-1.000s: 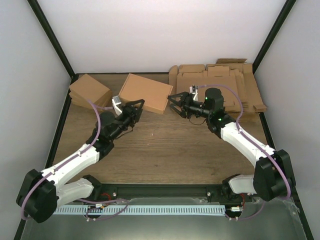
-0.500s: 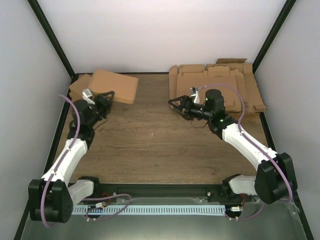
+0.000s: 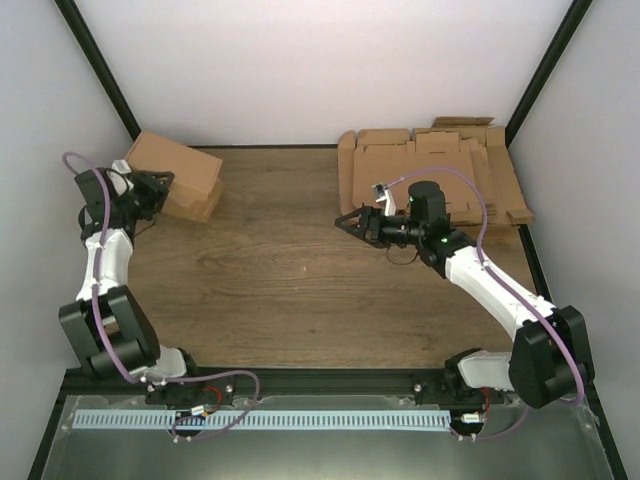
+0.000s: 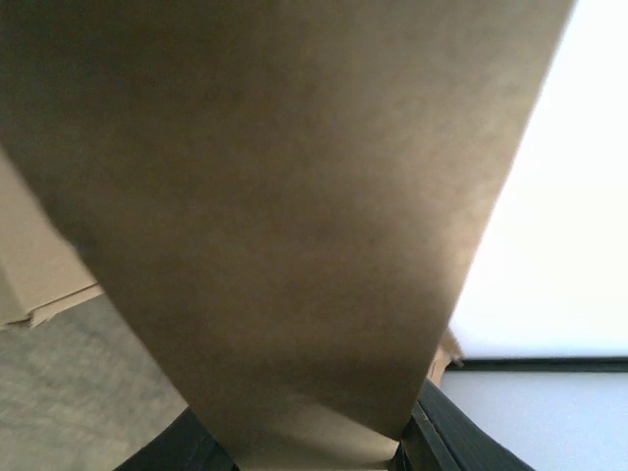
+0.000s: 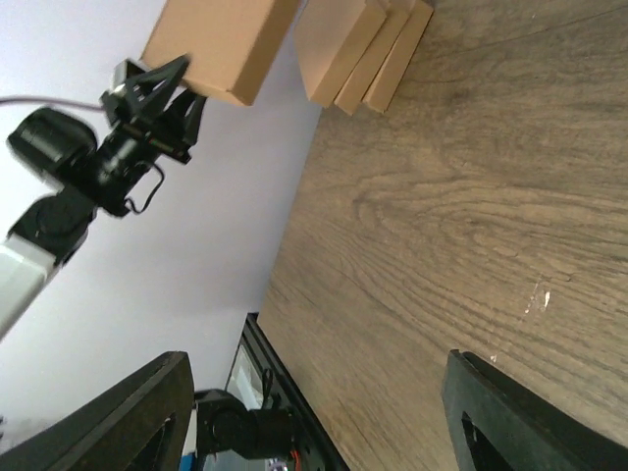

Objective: Fold the paper box

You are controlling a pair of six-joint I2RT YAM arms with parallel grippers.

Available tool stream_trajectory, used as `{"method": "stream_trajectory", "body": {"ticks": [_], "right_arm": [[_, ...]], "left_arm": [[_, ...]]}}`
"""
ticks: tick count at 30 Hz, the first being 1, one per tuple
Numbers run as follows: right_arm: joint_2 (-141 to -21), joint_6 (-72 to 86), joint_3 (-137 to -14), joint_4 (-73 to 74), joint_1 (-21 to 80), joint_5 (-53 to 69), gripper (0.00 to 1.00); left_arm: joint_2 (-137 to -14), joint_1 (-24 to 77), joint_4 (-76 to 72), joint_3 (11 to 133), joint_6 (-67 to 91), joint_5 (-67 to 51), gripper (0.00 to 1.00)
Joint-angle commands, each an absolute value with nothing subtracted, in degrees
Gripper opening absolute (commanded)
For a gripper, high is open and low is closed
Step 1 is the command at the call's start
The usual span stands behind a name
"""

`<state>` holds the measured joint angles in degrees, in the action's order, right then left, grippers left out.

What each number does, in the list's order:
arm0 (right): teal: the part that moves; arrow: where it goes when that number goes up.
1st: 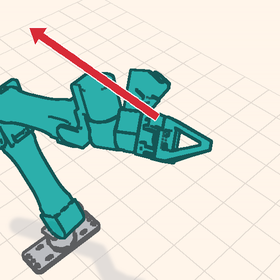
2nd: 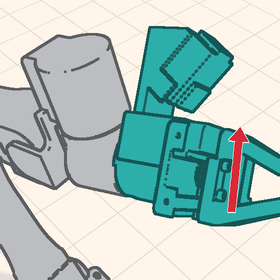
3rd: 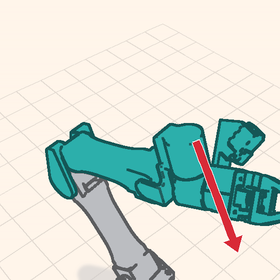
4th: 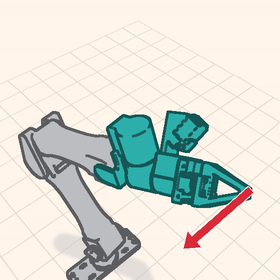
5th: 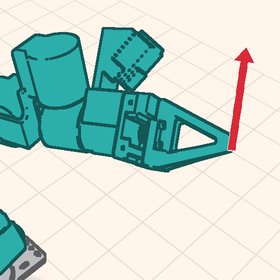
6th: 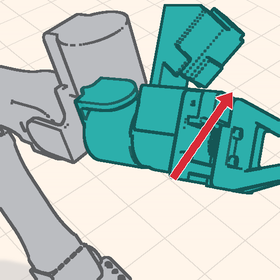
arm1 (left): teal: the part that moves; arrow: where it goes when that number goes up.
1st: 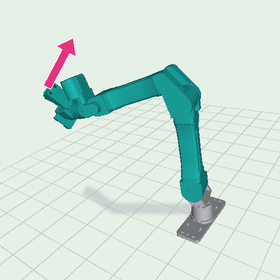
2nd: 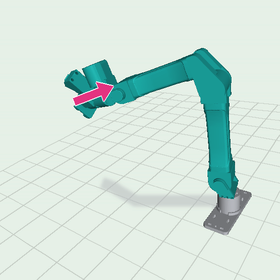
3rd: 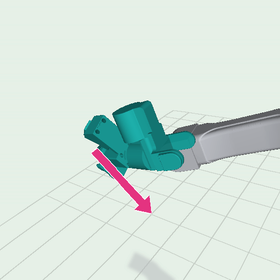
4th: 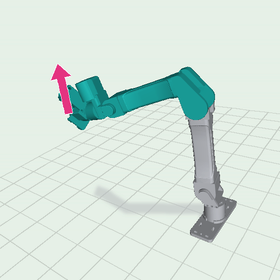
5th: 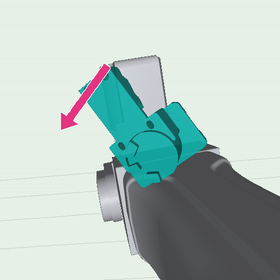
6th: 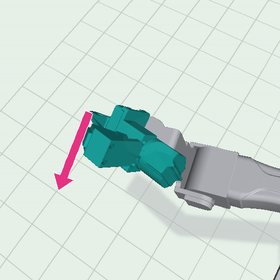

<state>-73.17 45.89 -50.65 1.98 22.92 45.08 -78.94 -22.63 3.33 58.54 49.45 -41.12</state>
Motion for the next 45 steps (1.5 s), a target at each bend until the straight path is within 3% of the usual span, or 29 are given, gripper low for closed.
{"method": "stream_trajectory", "body": {"ticks": [1,12,21,33,36,40,45], "right_arm": [[-71.7,39.8,-53.8,6.2,22.3,49.8,0.72],[-70.6,39.5,-52.6,6.7,22.3,53.8,0.73],[-70.9,39.3,-52.5,7.3,22.3,54.6,0.73],[-72.6,39.4,-52.7,7.3,22.3,55.4,0.73],[-72.7,39.5,-52.8,7.0,22.3,55.5,0.72],[-72.8,39.7,-52.8,6.9,22.3,55.5,0.72],[-72.9,39.8,-52.9,6.9,22.3,55.6,0.73]], "left_arm": [[-84.9,-23.6,14.6,64.1,37.6,-47.5,0.26],[-95.8,-28.4,13.8,71.5,34.9,-52.8,0.26],[-105.4,-28.8,22.9,83.3,29.1,-56.4,0.27],[-111.3,-30.4,25.6,85.0,26.9,-55.9,0.28],[-111.1,-31.2,26.4,84.6,26.6,-52.6,0.35],[-111.4,-31.8,26.9,84.6,26.7,-49.7,0.52],[-112.9,-32.0,25.8,85.5,28.3,-49.0,0.53]]}}
